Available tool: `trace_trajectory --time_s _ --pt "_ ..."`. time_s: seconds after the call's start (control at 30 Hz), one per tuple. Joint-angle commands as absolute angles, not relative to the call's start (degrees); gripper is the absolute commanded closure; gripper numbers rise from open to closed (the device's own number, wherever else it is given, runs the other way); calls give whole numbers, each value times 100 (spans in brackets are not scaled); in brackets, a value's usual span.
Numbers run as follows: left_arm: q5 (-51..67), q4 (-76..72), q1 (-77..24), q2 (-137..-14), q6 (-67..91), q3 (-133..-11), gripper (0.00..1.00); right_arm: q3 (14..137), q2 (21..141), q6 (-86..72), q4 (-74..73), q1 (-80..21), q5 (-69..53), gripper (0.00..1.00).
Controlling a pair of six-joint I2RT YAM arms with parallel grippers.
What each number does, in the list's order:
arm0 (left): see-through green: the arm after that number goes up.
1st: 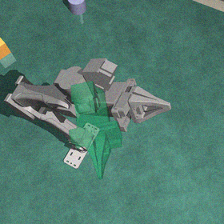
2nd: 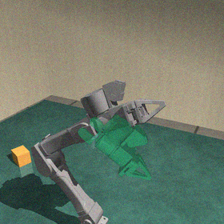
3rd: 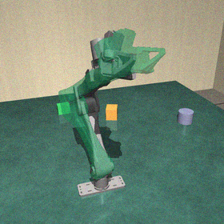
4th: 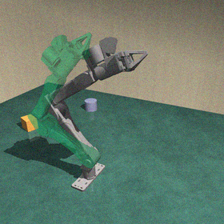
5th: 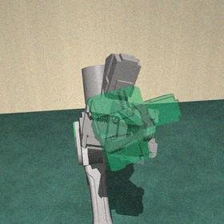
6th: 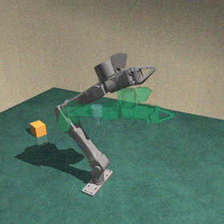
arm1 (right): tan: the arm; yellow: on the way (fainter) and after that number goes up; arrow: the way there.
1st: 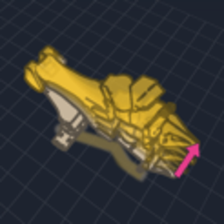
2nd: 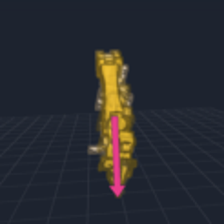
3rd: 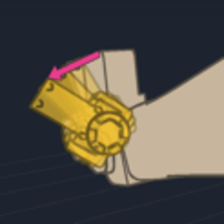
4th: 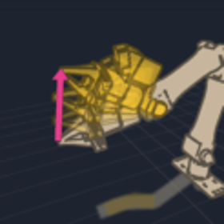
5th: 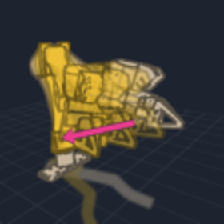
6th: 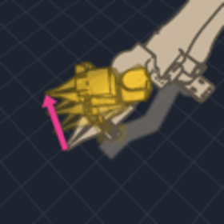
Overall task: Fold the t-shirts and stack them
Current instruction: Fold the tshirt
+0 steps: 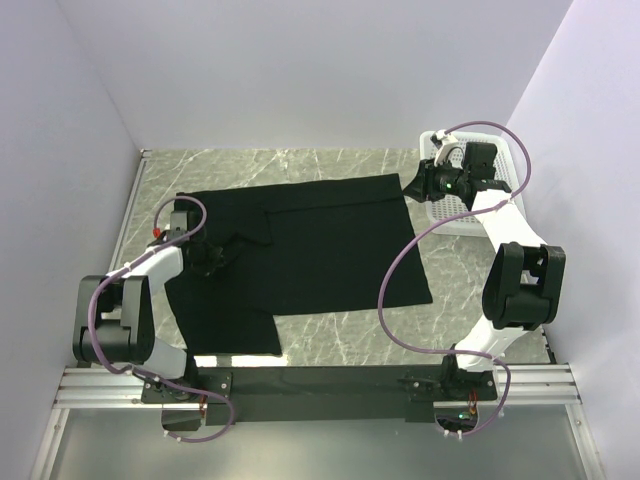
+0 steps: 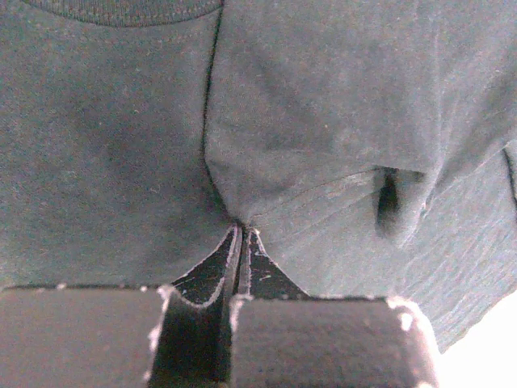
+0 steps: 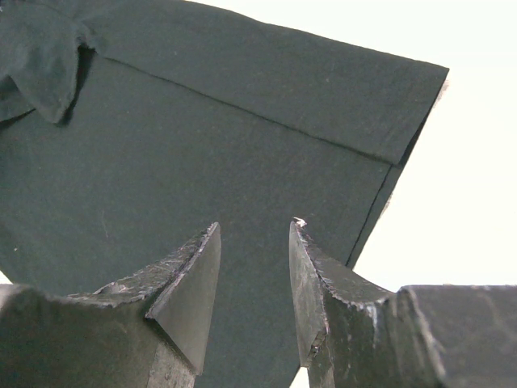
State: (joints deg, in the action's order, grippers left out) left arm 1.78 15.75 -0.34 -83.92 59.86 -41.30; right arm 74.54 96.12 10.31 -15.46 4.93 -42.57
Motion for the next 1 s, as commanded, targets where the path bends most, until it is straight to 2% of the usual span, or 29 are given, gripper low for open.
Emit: trace_trajectory --time_s 0.0,0.33,0.97 --pt "246 1643 -9 -8166 5784 -4342 99 7532 9352 1046 -1450 545 -4236 53" --pt "255 2250 211 -7383 5493 -4087 99 7515 9352 993 -1406 545 -4280 53" --pt "896 2303 747 -7189 5256 -4017 99 7418 9237 984 -1362 545 -4307 53"
